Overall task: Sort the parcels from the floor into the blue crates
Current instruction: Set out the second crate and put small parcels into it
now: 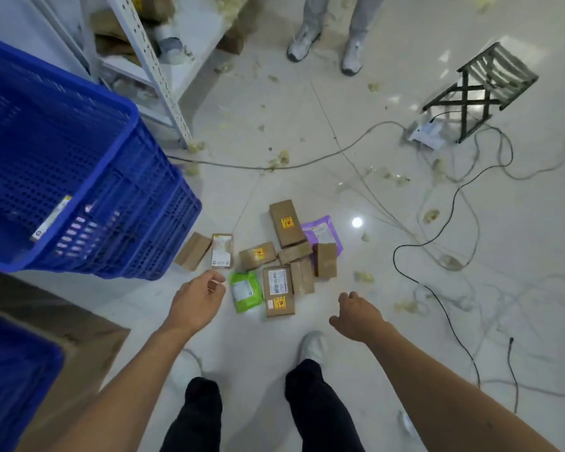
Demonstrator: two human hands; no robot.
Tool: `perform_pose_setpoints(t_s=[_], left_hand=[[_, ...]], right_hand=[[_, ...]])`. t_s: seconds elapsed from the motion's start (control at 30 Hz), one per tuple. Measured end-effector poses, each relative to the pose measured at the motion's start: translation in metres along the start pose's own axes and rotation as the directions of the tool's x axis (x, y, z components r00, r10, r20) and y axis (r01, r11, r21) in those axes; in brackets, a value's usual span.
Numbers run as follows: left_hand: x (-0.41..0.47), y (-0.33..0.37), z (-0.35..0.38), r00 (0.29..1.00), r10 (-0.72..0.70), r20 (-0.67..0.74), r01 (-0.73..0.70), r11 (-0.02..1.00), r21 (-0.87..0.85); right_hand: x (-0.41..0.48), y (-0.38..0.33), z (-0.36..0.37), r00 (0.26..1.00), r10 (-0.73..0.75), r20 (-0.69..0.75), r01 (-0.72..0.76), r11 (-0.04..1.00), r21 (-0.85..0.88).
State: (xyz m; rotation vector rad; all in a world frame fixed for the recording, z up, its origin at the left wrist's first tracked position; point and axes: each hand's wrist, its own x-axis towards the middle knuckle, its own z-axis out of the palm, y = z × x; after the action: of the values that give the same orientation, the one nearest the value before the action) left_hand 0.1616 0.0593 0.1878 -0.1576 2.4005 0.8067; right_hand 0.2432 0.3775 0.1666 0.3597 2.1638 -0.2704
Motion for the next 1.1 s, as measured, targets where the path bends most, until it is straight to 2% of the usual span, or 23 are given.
perform_pose_setpoints(t_s=[0.17, 0.4, 0.53, 0.63, 0.73, 0.83, 0.97, 1.1], left_hand=[[0.045, -0.010, 0.076, 0.996, -0.050, 0.071, 0.047, 0.998, 0.042], [0.152, -0.054, 0.185, 0.992, 0.012, 0.125, -0.025, 0.994, 0.102], [0.214, -0.086, 0.243, 0.991, 0.036, 0.129, -0.050, 0.993, 0.108], [0.252, -0.110, 0.281, 0.994, 0.059, 0.093, -0.067, 0.994, 0.091], [0.279, -0.129, 0.313, 0.994, 0.099, -0.036, -0.096, 0.993, 0.062], [0.298, -0.143, 0.338, 0.986, 0.134, -0.097, -0.130, 0.990, 0.050], [0.309, -0.153, 0.354, 0.986, 0.150, -0.075, -0.146, 0.987, 0.064], [0.304, -0.145, 0.347, 0.988, 0.147, -0.043, -0.143, 0.987, 0.080]], right_hand=[[0.067, 0.019, 0.042, 0.999, 0.000, -0.037, 0.002, 0.998, 0.063], [0.200, 0.024, 0.126, 0.998, 0.024, -0.059, -0.014, 0.989, 0.150], [0.280, 0.023, 0.171, 0.987, 0.064, -0.148, -0.038, 0.984, 0.174], [0.336, 0.020, 0.199, 0.958, 0.102, -0.268, -0.040, 0.973, 0.228], [0.382, 0.014, 0.218, 0.932, 0.139, -0.334, -0.049, 0.963, 0.265], [0.414, 0.002, 0.236, 0.909, 0.136, -0.394, -0.044, 0.971, 0.233], [0.431, -0.002, 0.248, 0.887, 0.210, -0.410, -0.091, 0.952, 0.291], [0.419, 0.008, 0.239, 0.889, 0.206, -0.409, -0.081, 0.950, 0.302]])
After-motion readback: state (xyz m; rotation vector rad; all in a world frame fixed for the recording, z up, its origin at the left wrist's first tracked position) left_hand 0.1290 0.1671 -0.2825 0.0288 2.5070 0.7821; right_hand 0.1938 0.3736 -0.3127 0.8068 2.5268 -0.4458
